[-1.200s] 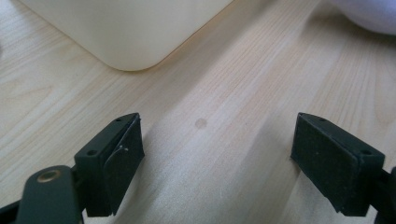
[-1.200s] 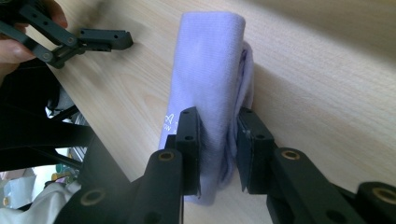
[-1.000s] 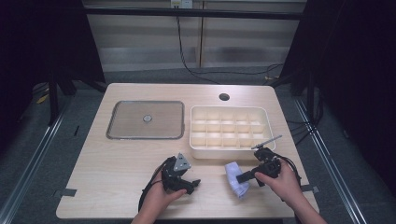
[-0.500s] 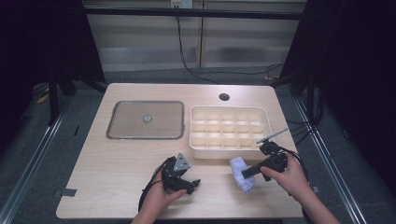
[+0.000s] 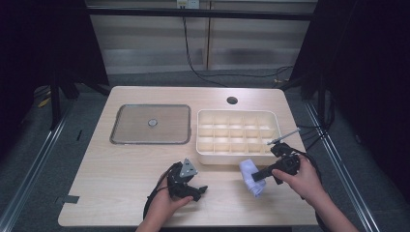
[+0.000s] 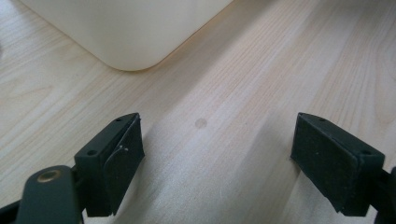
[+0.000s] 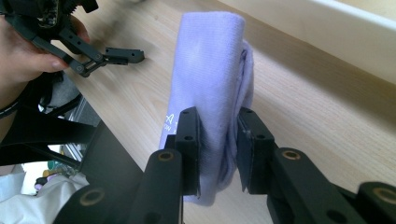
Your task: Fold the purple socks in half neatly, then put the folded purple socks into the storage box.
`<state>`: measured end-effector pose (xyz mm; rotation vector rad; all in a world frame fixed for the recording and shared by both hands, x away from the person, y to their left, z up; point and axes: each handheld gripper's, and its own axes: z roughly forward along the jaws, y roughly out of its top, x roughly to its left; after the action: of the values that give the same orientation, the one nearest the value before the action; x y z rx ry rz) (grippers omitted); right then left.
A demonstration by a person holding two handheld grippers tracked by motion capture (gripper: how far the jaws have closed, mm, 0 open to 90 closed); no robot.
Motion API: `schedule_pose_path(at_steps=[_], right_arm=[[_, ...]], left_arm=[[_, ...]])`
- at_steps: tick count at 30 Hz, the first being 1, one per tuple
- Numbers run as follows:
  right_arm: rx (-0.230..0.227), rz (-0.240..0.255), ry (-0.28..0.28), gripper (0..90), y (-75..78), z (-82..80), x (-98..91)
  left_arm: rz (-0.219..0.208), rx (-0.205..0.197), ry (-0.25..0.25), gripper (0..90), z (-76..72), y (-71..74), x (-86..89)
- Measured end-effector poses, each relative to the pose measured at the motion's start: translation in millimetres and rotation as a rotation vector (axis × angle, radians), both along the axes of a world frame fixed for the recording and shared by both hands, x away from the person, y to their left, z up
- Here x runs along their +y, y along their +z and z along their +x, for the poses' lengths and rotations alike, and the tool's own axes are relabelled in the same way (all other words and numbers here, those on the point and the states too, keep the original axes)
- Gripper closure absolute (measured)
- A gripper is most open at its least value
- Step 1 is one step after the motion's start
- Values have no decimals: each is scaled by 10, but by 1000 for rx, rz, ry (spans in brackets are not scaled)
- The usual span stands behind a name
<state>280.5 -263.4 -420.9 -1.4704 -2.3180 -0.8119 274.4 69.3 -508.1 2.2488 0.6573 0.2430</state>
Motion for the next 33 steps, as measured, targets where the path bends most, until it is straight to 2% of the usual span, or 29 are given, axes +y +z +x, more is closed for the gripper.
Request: schedule_pose_path(at_steps=[9,16,25,33], right_arm=[[-5,0,13,729,38,13,12],[-7,-19,16,729,93,53,-23],[3,-16,-2,729,168,121,-111],[-14,-17,-22,729,296,192,-193]], left_arm=[[0,0,-1,162,3,0,0],[-1,1,-1,162,3,-1,0],[0,0,-1,161,3,-1,-1],[0,0,-2,161,4,0,-1]])
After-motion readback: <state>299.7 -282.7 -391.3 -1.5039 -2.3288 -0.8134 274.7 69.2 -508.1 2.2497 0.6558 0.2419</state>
